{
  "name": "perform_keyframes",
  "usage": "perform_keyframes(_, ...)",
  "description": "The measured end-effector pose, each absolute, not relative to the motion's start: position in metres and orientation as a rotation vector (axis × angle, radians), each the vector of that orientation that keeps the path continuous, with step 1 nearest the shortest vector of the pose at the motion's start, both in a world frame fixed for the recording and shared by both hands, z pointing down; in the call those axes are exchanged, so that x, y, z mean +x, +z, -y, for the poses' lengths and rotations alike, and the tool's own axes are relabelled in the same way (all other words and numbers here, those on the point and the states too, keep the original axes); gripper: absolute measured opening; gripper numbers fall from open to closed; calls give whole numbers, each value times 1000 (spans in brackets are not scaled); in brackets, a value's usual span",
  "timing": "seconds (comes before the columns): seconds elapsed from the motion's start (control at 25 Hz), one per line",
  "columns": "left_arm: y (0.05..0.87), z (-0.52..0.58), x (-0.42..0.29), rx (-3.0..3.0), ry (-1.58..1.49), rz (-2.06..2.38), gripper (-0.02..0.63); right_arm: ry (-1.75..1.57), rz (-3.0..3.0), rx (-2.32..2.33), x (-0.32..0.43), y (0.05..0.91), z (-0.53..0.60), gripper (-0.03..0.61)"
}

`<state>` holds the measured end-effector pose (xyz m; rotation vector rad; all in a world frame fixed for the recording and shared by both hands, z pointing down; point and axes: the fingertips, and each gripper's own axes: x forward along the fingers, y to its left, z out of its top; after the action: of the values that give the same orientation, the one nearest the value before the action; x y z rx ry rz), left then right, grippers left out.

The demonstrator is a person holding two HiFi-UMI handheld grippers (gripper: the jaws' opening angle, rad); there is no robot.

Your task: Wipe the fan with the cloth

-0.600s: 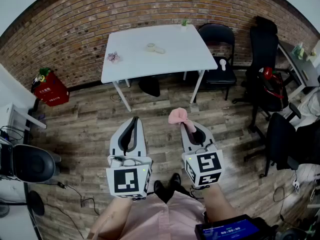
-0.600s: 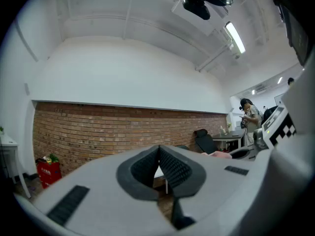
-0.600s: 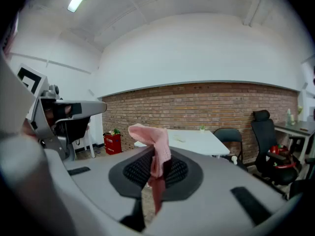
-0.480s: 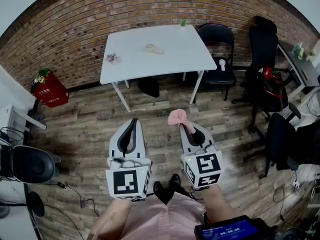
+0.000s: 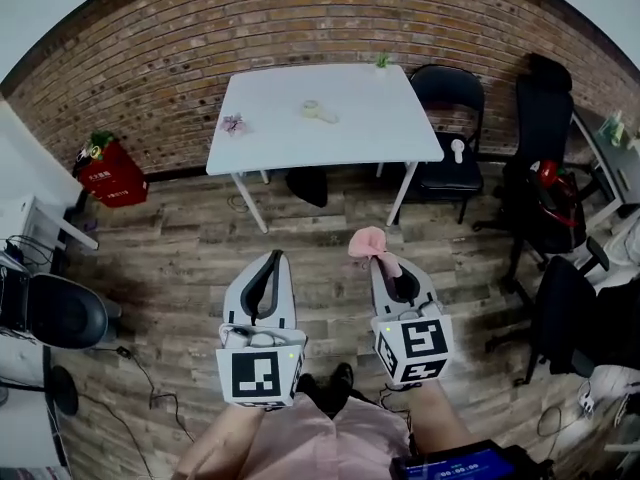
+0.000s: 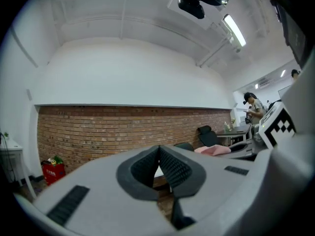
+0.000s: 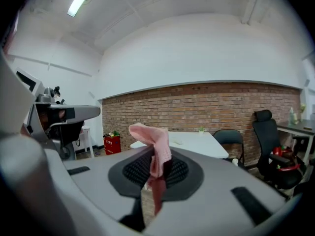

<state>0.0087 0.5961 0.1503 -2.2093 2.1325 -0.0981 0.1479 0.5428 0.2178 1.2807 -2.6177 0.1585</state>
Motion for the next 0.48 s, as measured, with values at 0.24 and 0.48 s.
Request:
perform_keyframes(0.24,160,-588,2,-2174,-84,-2216,12,166,2615,1243,151,227,-520,38)
perform_keyframes(0.48,168,-560,-15,-2178,-57,-2253,12,183,2613,1199,129,238,-496,38)
